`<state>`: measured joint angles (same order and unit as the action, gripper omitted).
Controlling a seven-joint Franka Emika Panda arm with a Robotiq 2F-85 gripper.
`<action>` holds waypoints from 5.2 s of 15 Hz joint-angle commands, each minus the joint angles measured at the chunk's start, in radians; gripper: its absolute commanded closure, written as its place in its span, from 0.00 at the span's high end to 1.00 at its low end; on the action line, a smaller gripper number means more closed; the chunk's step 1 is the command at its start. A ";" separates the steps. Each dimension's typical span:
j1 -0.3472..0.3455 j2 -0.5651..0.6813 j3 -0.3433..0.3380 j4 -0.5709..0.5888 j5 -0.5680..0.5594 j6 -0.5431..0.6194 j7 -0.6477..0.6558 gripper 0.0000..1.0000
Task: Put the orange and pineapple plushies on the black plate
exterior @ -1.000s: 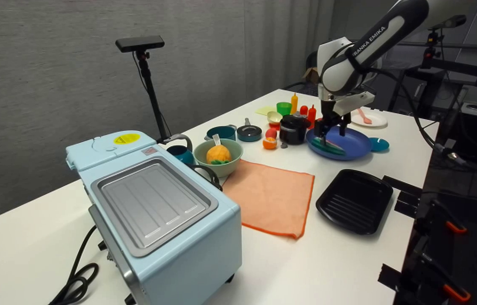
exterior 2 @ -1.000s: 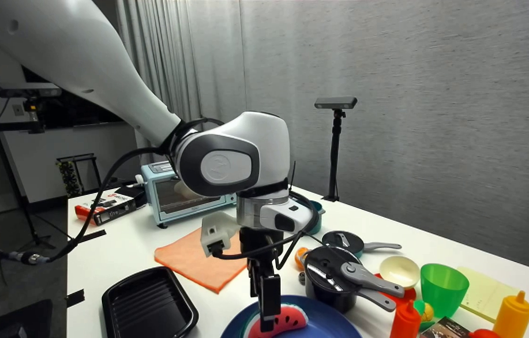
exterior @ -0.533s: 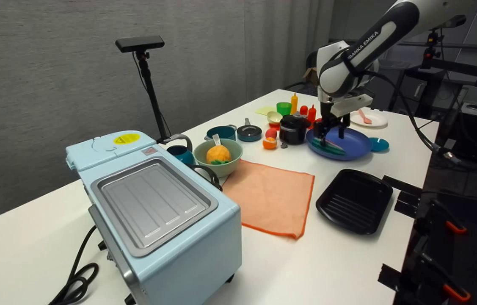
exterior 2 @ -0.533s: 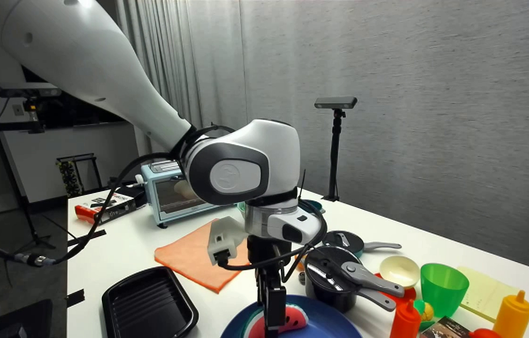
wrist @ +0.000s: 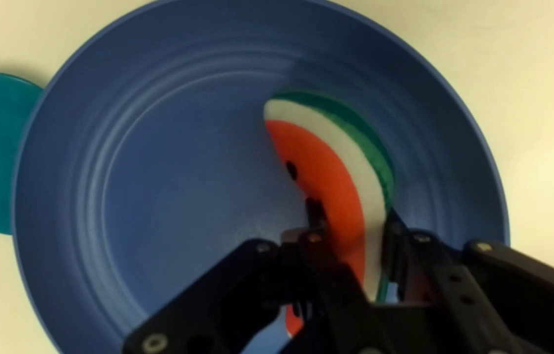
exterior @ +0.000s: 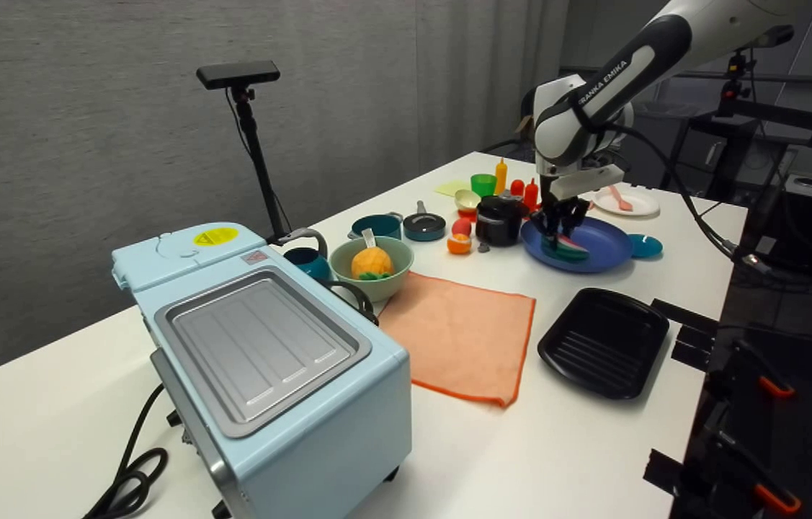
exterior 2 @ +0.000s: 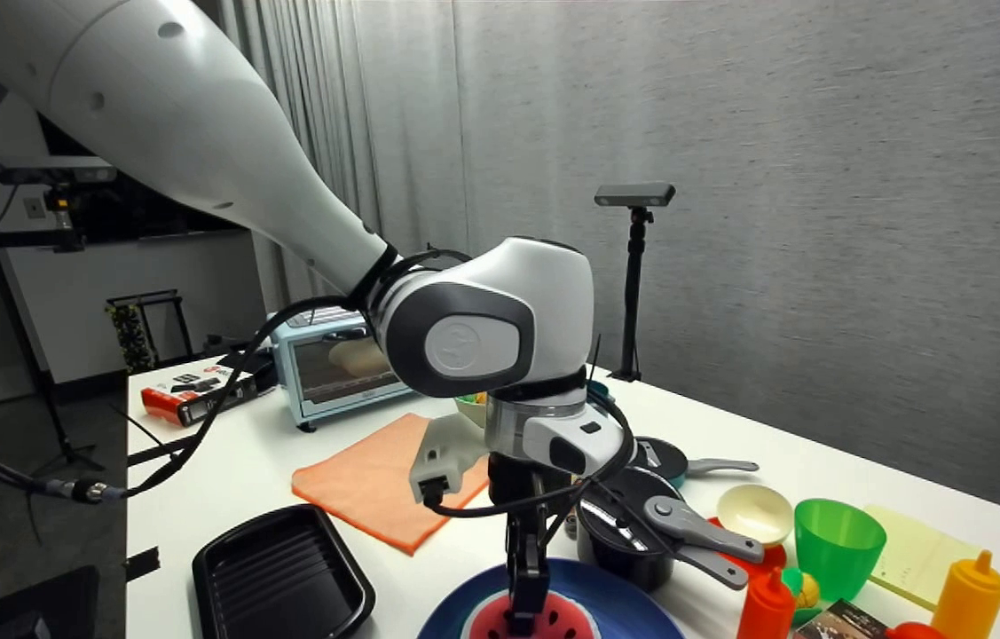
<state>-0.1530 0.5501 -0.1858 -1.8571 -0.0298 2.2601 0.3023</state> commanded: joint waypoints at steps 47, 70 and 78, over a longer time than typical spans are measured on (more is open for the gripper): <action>0.141 -0.147 0.228 0.021 -0.109 -0.582 -0.576 1.00; 0.132 -0.223 0.205 0.070 -0.013 -0.219 -0.438 1.00; 0.146 -0.001 0.260 0.295 0.062 -0.132 -0.460 1.00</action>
<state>-0.0136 0.4161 0.0527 -1.7160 -0.0243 2.1407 -0.1367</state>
